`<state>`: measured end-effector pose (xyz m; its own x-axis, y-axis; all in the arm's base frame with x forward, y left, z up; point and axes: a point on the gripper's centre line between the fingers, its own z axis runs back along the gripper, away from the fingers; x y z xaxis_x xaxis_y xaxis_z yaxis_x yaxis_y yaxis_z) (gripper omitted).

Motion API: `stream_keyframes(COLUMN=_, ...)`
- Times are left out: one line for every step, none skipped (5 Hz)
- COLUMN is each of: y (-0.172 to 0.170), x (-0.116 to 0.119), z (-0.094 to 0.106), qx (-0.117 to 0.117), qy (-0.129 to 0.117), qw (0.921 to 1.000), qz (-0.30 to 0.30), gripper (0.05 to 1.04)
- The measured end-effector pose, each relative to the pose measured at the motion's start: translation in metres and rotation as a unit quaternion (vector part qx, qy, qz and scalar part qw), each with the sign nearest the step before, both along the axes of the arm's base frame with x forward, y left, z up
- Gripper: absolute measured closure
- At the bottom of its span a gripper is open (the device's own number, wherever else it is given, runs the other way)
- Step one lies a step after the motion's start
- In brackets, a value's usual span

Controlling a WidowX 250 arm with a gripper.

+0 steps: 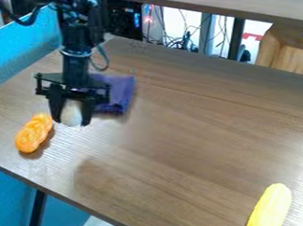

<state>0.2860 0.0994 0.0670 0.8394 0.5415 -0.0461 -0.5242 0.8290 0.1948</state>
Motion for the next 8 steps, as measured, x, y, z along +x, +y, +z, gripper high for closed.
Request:
stream_keyframes(y=-0.002, x=-0.001, z=-0.023, qx=-0.012, qy=0.034, qw=0.9992, qz=-0.017, gripper=0.455)
stream_keyframes(y=-0.027, x=0.004, z=-0.032, qx=-0.017, qy=0.032, qw=0.9972, qz=-0.065, gripper=0.455)
stream_keyframes(y=-0.052, x=0.004, z=-0.042, qx=-0.017, qy=0.041, qw=0.9936, qz=-0.104, gripper=0.455)
stream_keyframes(y=-0.056, x=0.002, z=-0.045, qx=-0.021, qy=0.035, qw=0.9934, qz=-0.107, gripper=0.456)
stream_keyframes(y=-0.053, x=0.001, z=-0.047, qx=-0.021, qy=0.043, qw=0.9945, qz=-0.093, gripper=0.456)
stream_keyframes(y=-0.044, x=-0.003, z=-0.048, qx=-0.019, qy=0.050, qw=0.9966, qz=-0.062, gripper=0.406)
stream_keyframes(y=-0.042, x=-0.005, z=-0.047, qx=-0.040, qy=0.046, qw=0.9975, qz=-0.035, gripper=0.168)
stream_keyframes(y=-0.050, x=-0.009, z=-0.047, qx=-0.087, qy=0.015, qw=0.9957, qz=-0.029, gripper=0.099)
